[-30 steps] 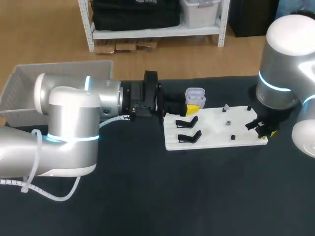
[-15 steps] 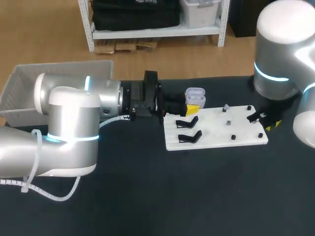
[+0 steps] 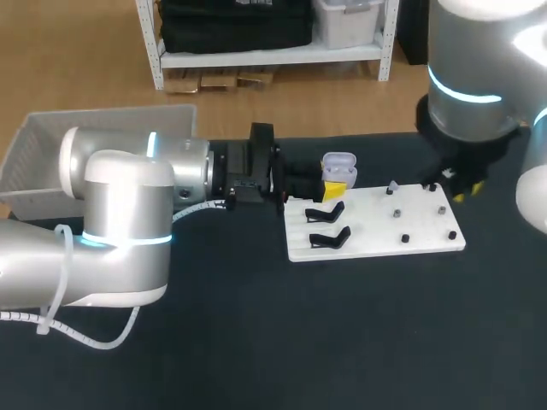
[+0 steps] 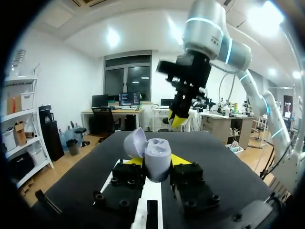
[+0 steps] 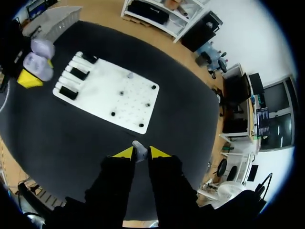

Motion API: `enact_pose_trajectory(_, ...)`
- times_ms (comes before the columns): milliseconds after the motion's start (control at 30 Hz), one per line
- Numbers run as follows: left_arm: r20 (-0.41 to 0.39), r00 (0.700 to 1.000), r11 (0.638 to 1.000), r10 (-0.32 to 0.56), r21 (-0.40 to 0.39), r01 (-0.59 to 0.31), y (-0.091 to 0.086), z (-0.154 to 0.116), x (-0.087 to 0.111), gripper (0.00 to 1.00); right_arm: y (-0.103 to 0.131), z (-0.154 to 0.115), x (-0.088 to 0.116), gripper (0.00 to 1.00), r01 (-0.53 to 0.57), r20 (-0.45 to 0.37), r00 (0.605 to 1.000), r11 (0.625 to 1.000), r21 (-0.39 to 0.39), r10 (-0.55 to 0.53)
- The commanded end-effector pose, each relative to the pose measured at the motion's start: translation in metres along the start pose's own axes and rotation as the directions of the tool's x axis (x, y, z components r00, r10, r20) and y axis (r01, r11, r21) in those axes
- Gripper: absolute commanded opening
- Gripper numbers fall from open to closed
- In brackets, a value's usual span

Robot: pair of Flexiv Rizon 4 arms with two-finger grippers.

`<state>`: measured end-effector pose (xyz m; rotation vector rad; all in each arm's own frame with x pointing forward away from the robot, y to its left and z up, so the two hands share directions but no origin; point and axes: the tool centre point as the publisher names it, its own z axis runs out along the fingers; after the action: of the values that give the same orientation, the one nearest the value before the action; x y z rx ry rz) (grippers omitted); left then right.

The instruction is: Pick up each earbud case from the left stands, insert the matching earbuds, close the lid, and place the case in the box.

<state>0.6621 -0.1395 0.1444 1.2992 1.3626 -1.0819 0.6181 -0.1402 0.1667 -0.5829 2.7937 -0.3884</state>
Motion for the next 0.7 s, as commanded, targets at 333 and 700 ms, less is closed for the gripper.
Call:
enact_pose_trajectory(333,0.007,1.0,1.0,0.003,-0.004,-0.003,0.0,0.0,0.001,0.0,0.011,-0.02,0.005,0.0,-0.077,0.04,0.996,0.997,0.006,0.077)
enact_pose_trajectory(700,0.007,1.0,1.0,0.003,-0.004,-0.003,0.0,0.0,0.001,0.0,0.063,-0.032,-0.004,0.0,-0.695,-0.164,0.657,0.676,0.244,0.735)
